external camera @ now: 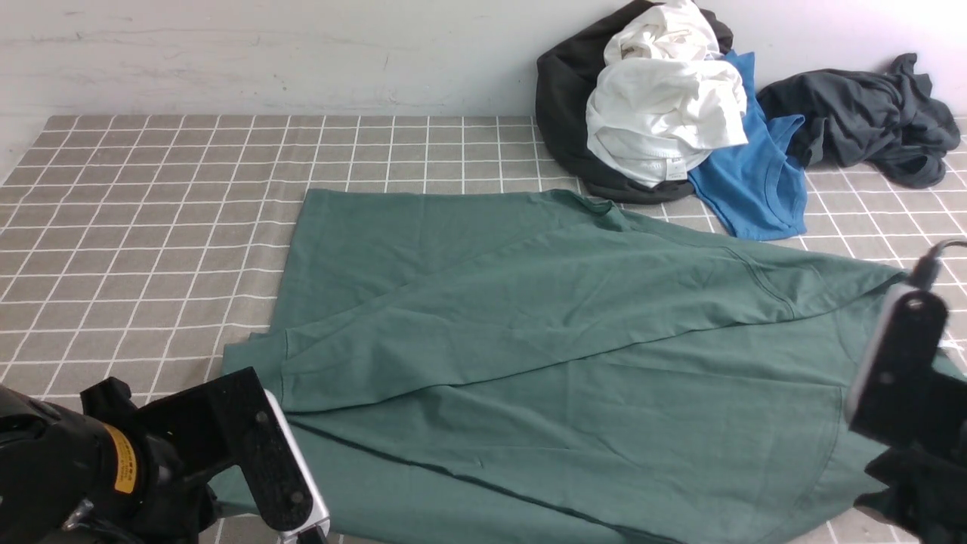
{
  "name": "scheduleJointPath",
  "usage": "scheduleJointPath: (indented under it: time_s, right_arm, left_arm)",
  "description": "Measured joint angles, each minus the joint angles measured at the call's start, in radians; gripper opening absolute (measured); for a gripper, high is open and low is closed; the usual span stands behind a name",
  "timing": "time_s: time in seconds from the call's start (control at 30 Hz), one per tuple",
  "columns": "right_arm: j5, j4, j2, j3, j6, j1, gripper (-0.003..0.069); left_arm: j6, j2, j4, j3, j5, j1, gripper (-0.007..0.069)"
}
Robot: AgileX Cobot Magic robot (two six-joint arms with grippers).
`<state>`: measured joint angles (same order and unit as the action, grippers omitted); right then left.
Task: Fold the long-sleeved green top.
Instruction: Use both arms simultaneously to clamp the lower edge of the clothing fabric, then use both arms to drag the lower edge of the fabric forward and fold it over the upper edge
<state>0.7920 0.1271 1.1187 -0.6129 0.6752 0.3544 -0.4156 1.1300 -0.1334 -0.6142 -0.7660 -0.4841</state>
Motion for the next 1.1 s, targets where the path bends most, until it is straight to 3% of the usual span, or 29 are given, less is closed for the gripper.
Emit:
scheduleJointPath:
  time_s: [0.07, 0.17, 0.37, 0.5, 0.77, 0.93, 1.0, 1.1]
  right_arm:
    - [-0.039, 0.109, 0.098, 0.000, -0.015, 0.000, 0.0326]
    - [-0.092, 0.245, 0.200, -0.002, -0.049, 0.000, 0.0403]
    - [-0.160, 0.417, 0.361, -0.009, -0.064, 0.000, 0.0412]
    - [-0.211, 0.453, 0.450, -0.010, -0.100, 0.001, 0.0347]
    - [-0.155, 0.403, 0.448, -0.070, -0.236, 0.003, 0.0022]
    - [-0.035, 0.376, 0.404, -0.196, -0.309, 0.001, 0.0000]
    - [-0.014, 0.355, 0.412, -0.297, -0.318, -0.024, 0.0000]
    - [-0.039, 0.312, 0.464, -0.433, -0.322, -0.090, 0.0000]
  left_arm:
    - [0.036, 0.000, -0.001, 0.000, 0.000, 0.000, -0.0001]
    - [0.054, 0.000, -0.001, 0.000, 0.000, 0.000, -0.0004]
    - [0.061, 0.000, 0.003, 0.000, 0.000, 0.000, -0.0004]
    - [0.063, 0.000, 0.006, 0.000, 0.000, 0.000, -0.0004]
    - [0.145, 0.000, 0.001, -0.010, 0.012, 0.001, -0.0004]
    - [0.293, 0.006, -0.012, -0.075, 0.108, 0.049, -0.0004]
    - [0.387, 0.055, -0.013, -0.182, 0.183, 0.122, -0.0004]
    - [0.416, 0.167, -0.015, -0.346, 0.208, 0.196, -0.0004]
